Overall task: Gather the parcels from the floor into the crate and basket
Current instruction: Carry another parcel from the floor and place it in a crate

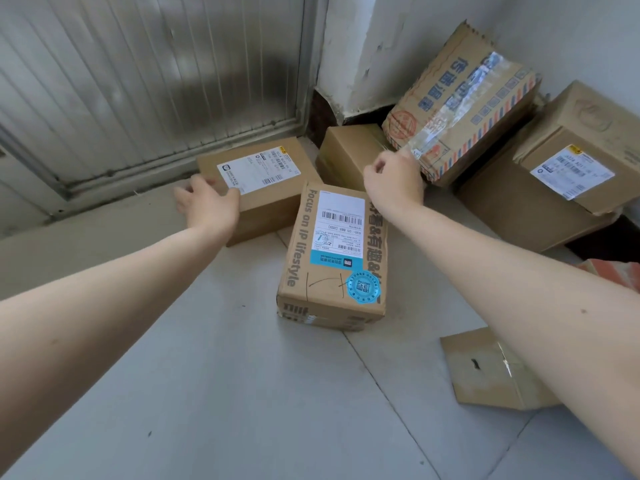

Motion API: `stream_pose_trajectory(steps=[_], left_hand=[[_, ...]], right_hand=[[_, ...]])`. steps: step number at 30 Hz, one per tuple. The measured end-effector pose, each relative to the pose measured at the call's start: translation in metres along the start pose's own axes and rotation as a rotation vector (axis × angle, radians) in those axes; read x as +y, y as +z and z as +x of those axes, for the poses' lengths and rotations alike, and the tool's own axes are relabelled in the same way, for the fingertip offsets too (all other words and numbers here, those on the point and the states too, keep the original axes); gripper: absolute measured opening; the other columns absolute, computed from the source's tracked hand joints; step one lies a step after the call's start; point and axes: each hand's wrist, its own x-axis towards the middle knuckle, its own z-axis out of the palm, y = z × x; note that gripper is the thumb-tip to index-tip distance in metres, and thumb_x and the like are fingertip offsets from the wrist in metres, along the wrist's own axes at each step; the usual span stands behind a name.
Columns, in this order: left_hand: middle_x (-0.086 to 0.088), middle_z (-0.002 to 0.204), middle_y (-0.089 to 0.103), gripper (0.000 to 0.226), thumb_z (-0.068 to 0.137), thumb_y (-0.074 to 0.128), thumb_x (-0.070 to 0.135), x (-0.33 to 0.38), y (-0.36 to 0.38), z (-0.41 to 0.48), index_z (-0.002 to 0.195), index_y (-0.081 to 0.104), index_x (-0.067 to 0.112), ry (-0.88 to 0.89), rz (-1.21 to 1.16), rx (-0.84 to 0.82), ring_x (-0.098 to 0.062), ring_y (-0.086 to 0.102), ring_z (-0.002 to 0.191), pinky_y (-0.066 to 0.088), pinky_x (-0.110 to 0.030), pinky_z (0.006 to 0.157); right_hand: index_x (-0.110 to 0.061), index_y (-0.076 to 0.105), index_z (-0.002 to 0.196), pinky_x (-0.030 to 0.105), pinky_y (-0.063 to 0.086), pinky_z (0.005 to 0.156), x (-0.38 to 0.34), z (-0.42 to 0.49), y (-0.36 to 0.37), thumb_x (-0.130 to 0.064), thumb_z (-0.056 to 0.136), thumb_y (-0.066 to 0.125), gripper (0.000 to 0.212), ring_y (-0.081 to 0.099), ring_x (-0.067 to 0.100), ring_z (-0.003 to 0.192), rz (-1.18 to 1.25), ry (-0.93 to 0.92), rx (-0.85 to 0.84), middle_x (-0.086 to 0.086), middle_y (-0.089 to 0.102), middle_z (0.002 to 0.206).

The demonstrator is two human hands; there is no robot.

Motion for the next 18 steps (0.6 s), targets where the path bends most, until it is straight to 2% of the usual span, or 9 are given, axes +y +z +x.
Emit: stream_pose_trajectory(steps=[2, 5, 7, 11, 12, 14, 15, 16, 18], left_hand=[[-0.013, 0.143, 0.030, 0.050, 0.092, 0.047, 0.032, -0.006, 0.001, 0.008, 0.137, 0.037, 0.013, -0.105, -0.074, -0.042, -0.031, 0.044, 0.126, 0.036, -0.039, 0.109], [-0.011, 0.143, 0.040, 0.052, 0.093, 0.038, 0.037, -0.013, 0.005, 0.015, 0.140, 0.032, 0.016, -0.242, -0.222, -0.134, -0.030, 0.048, 0.122, 0.039, -0.040, 0.107], [-0.011, 0.143, 0.040, 0.049, 0.095, 0.034, 0.038, -0.015, 0.010, 0.018, 0.140, 0.034, 0.016, -0.287, -0.246, -0.128, -0.031, 0.047, 0.123, 0.037, -0.042, 0.109], [-0.008, 0.140, 0.040, 0.050, 0.094, 0.029, 0.050, -0.013, 0.011, 0.022, 0.136, 0.033, 0.023, -0.329, -0.312, -0.152, -0.032, 0.049, 0.119, 0.038, -0.049, 0.107], [-0.007, 0.138, 0.042, 0.052, 0.092, 0.029, 0.056, -0.012, 0.010, 0.025, 0.132, 0.033, 0.025, -0.321, -0.351, -0.162, -0.031, 0.051, 0.118, 0.040, -0.050, 0.105], [-0.004, 0.132, 0.046, 0.045, 0.088, 0.030, 0.061, -0.011, 0.005, 0.036, 0.119, 0.035, 0.029, -0.276, -0.445, -0.156, -0.029, 0.052, 0.116, 0.041, -0.050, 0.104], [-0.001, 0.129, 0.047, 0.036, 0.091, 0.030, 0.060, -0.007, 0.002, 0.041, 0.112, 0.033, 0.031, -0.240, -0.481, -0.144, -0.027, 0.052, 0.116, 0.040, -0.047, 0.105], [0.001, 0.124, 0.045, 0.027, 0.095, 0.030, 0.055, 0.001, -0.002, 0.041, 0.107, 0.030, 0.031, -0.193, -0.512, -0.124, -0.023, 0.050, 0.114, 0.037, -0.039, 0.104], [-0.001, 0.113, 0.041, 0.018, 0.102, 0.030, 0.041, 0.017, -0.011, 0.037, 0.104, 0.029, 0.023, -0.032, -0.527, -0.031, -0.018, 0.042, 0.102, 0.032, -0.029, 0.089]], right_hand=[[-0.011, 0.059, 0.084, 0.030, 0.039, 0.062, -0.020, 0.013, 0.007, -0.023, 0.093, 0.048, 0.019, 0.053, 0.023, 0.084, 0.008, -0.048, -0.069, 0.005, 0.054, 0.095], [-0.018, 0.056, 0.095, 0.031, 0.037, 0.062, -0.045, 0.025, 0.029, -0.033, 0.095, 0.042, 0.021, 0.056, 0.024, 0.089, -0.024, 0.044, -0.500, 0.002, 0.057, 0.090], [-0.019, 0.053, 0.112, 0.032, 0.039, 0.070, -0.052, 0.020, 0.039, -0.042, 0.099, 0.035, 0.032, 0.060, 0.018, 0.088, -0.080, 0.073, -0.668, -0.003, 0.060, 0.094], [-0.021, 0.052, 0.120, 0.031, 0.040, 0.069, -0.058, 0.017, 0.045, -0.044, 0.101, 0.032, 0.036, 0.059, 0.015, 0.085, -0.077, 0.077, -0.708, -0.003, 0.060, 0.091], [-0.018, 0.051, 0.127, 0.031, 0.040, 0.071, -0.059, 0.021, 0.047, -0.044, 0.100, 0.033, 0.041, 0.058, 0.015, 0.086, -0.041, 0.091, -0.713, -0.002, 0.060, 0.098], [-0.016, 0.043, 0.141, 0.033, 0.039, 0.083, -0.061, 0.028, 0.051, -0.050, 0.097, 0.035, 0.056, 0.056, 0.018, 0.103, 0.039, 0.100, -0.676, 0.002, 0.057, 0.126], [-0.018, 0.040, 0.144, 0.034, 0.040, 0.089, -0.061, 0.031, 0.052, -0.052, 0.096, 0.037, 0.060, 0.053, 0.020, 0.113, 0.103, 0.092, -0.639, 0.001, 0.054, 0.135], [-0.021, 0.041, 0.144, 0.035, 0.040, 0.092, -0.062, 0.031, 0.052, -0.052, 0.095, 0.039, 0.058, 0.052, 0.019, 0.116, 0.194, 0.077, -0.589, -0.001, 0.053, 0.136], [-0.022, 0.047, 0.136, 0.031, 0.041, 0.088, -0.066, 0.031, 0.049, -0.043, 0.097, 0.046, 0.044, 0.053, 0.012, 0.109, 0.456, 0.091, -0.461, -0.007, 0.056, 0.120]])
